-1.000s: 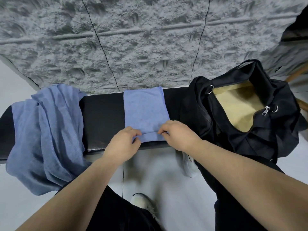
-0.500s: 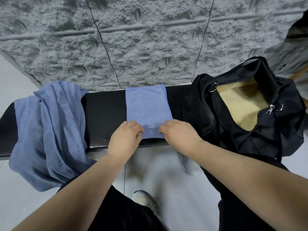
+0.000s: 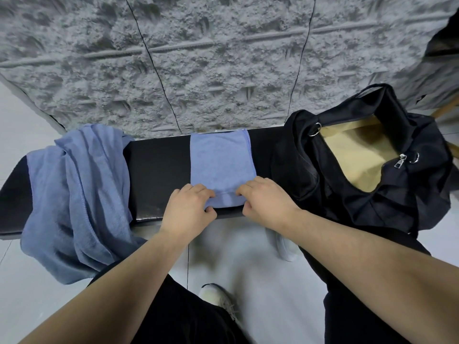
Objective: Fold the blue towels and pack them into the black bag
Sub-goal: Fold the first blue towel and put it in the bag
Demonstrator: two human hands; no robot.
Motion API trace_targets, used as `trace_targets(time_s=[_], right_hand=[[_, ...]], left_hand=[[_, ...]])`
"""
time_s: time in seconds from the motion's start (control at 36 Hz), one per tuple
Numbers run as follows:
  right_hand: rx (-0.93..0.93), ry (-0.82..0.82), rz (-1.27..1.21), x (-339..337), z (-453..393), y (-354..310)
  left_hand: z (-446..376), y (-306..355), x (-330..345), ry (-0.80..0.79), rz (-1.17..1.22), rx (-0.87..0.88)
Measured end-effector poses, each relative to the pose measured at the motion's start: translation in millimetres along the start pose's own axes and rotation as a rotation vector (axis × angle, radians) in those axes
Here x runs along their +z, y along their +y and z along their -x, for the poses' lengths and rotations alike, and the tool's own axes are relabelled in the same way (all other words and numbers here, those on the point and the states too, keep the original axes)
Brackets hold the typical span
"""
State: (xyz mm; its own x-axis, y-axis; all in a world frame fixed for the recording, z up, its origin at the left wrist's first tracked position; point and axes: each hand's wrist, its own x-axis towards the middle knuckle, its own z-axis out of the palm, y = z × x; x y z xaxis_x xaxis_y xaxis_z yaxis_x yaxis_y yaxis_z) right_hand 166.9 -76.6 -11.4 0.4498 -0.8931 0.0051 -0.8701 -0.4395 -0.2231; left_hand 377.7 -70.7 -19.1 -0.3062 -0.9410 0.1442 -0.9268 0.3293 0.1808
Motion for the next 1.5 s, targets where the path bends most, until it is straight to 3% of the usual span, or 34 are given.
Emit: trace_targets(time_s=[0.22,0.39,0.5,0.72,0.89,1.19,1.5], right_hand=[[0.084,-0.086,-0.215,-1.5,4.3,4.5],[0.129,-0.118,-0.281,-8.7,0.0,4.3],[0.158,-0.122,-0.270,-6.4,-2.8,5.6],[0.107,0.095,-0.060,-2.4,-5.9,6.9],[0.007,0.173,0.045,1.6,-6.5,4.4],[-0.123,0.200,0.161,12.7,8.0,6.1],[-0.010,0.101,0.029,11.6,1.1,4.7]], left_hand=[[5.0,1.2,-5.7,-0.073,0.147,-0.037],[-0.1,3.4,-9.6,-0.183,0.257,-0.205],[-2.2,4.5,-13.0,-0.171,0.368,-0.299],[-1.5,0.5,-5.6,-0.021,0.332,-0.238],[-5.0,-1.8,1.1,0.121,0.197,-0.084],[3.0,-4.8,-2.2,0.077,0.140,0.025],[-5.0,-0.8,1.8,0.015,0.078,-0.052]])
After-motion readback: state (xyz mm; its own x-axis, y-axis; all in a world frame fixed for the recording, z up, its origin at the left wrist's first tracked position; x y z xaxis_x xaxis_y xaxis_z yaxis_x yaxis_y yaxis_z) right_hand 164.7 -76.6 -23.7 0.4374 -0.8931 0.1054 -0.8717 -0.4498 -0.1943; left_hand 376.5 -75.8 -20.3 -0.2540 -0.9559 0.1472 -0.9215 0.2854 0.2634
